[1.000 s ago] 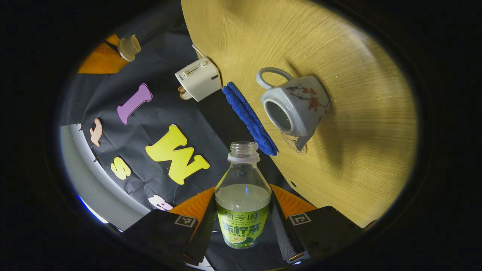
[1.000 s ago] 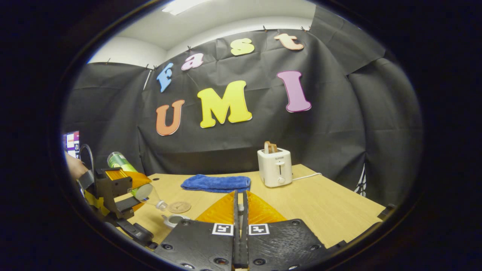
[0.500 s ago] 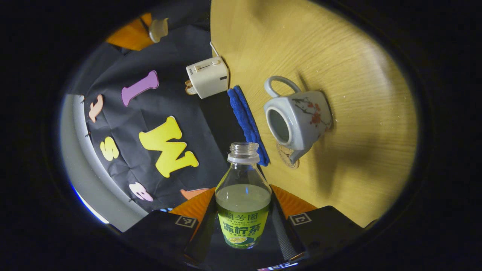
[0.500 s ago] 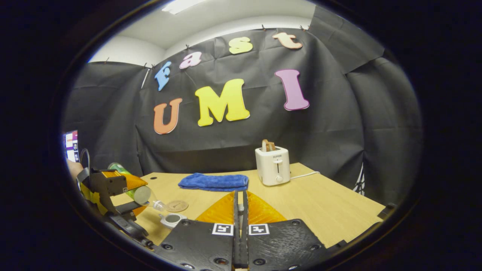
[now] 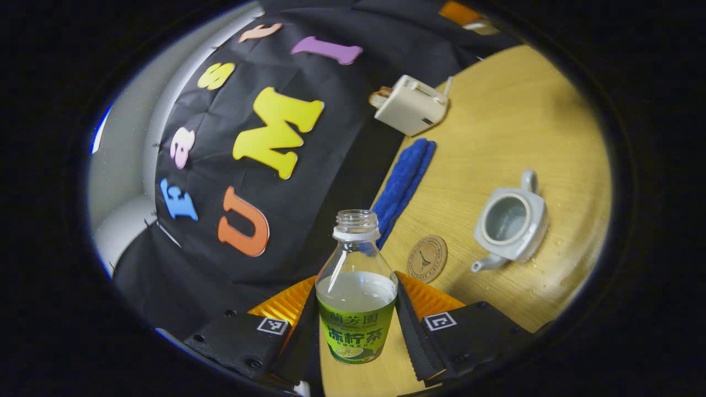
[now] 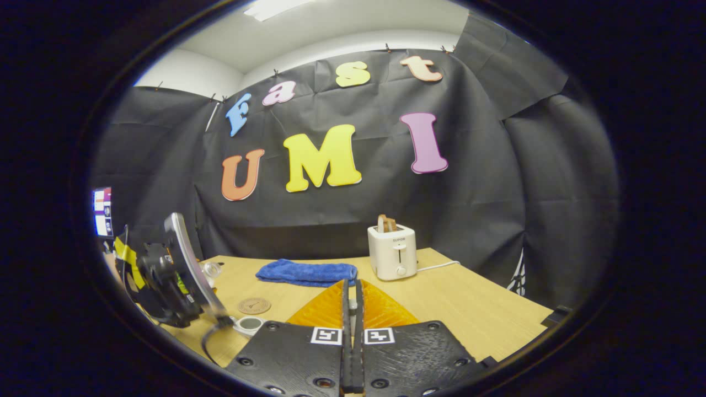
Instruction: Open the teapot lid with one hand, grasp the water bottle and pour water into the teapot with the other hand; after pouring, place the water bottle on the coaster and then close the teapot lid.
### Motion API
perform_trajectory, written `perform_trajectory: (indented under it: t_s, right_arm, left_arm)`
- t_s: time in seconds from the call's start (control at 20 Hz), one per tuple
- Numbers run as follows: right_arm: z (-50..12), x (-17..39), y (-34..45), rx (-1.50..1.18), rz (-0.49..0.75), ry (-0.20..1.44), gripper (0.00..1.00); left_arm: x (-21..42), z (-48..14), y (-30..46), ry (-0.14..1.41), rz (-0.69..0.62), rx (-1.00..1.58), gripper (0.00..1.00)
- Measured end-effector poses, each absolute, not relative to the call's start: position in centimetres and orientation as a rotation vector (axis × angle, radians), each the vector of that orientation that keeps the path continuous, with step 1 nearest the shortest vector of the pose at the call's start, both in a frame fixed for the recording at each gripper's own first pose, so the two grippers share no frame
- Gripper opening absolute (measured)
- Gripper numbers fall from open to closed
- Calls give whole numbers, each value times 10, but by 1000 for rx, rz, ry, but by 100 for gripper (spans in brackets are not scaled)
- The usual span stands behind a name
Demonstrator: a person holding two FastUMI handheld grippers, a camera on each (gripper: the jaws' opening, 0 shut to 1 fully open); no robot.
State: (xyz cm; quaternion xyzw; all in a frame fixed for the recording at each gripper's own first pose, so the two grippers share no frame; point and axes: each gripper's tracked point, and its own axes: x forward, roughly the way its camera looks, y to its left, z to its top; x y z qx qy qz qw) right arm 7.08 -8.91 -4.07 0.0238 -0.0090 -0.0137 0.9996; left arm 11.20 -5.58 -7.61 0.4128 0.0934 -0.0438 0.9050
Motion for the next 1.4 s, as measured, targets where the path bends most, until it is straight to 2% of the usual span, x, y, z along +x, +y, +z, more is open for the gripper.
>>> perform_trajectory:
  t_s: [0.2,0.35,0.45,0.7,1.05,1.15,1.2,1.25,1.3,1.4]
  right_arm:
    - [-46,73,-84,62,-19,-7,0]
    - [-55,78,-80,68,-2,15,0]
    - [-59,81,-80,63,-2,29,0]
    - [-70,88,-83,67,-7,49,0]
    - [-88,99,-89,99,-6,94,0]
    - [-90,100,-91,94,-10,95,0]
    - [-90,100,-90,97,-10,96,0]
    - [-92,101,-89,98,-8,100,0]
    - [-94,101,-88,98,-7,104,0]
    - [-96,102,-85,94,-3,108,0]
  left_arm:
    - [134,-47,-49,120,-70,399,75]
    - [153,-38,-64,83,-141,73,75]
    - [173,-41,-78,61,-189,-46,76]
    - [203,-69,-91,80,-206,-86,77]
    - [216,-86,-101,88,-186,-64,79]
    - [214,-87,-107,93,-219,-76,79]
    - [212,-85,-112,86,-245,-81,82]
    - [211,-81,-111,79,-250,-80,92]
    - [212,-81,-108,76,-237,-73,96]
    - [212,-82,-105,85,-220,-51,100]
